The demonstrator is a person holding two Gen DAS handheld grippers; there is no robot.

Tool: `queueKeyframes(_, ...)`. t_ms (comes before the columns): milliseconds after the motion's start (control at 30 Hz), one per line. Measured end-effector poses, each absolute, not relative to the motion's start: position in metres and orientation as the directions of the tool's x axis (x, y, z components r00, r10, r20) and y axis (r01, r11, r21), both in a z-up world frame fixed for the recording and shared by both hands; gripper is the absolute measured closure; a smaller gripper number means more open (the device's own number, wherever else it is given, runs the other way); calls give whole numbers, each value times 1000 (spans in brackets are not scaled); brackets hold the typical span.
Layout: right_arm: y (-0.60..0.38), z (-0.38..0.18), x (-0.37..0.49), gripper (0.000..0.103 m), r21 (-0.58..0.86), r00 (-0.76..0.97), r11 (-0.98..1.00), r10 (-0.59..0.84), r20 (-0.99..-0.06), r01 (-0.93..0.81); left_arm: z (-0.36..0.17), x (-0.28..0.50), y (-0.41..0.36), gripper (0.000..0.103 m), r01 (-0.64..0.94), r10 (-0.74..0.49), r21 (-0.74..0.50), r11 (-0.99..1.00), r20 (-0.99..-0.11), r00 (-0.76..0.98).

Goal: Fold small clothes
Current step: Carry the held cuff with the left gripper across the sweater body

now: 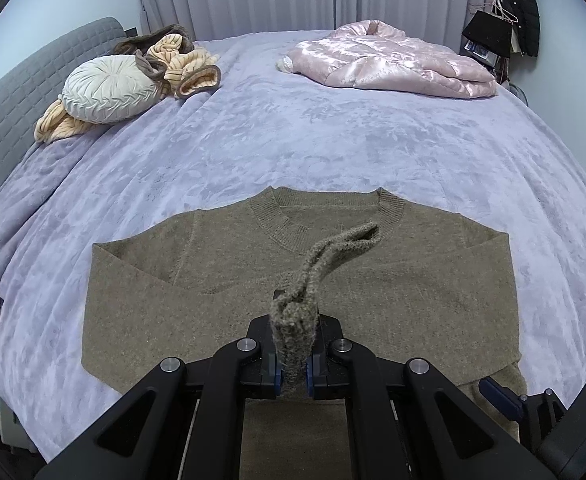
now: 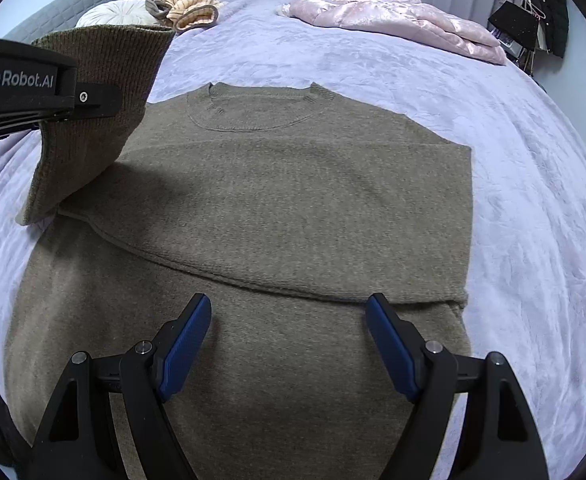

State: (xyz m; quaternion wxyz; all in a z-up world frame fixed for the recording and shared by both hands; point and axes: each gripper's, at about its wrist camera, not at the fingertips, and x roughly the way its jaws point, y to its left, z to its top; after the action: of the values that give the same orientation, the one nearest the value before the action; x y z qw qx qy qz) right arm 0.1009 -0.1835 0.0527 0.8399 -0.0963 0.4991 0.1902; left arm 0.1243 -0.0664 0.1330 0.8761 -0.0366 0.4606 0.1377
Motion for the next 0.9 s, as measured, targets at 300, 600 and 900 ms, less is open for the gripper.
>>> queueKeyframes(300,-200,51,110,20,47,434,919,229,-871,-391,145,138,-108,94,-202,179,76,976,-810,558)
queueKeyframes(600,-240,48,115,20,90,440,940,238,-866,-330,139,142,-151,94,-130,140,82,988,-823,550)
queueKeyframes(900,-277,45,116,20,127,452,956,239,-859,-263,116,148,-183,94,-89,145,116,989,-837,528)
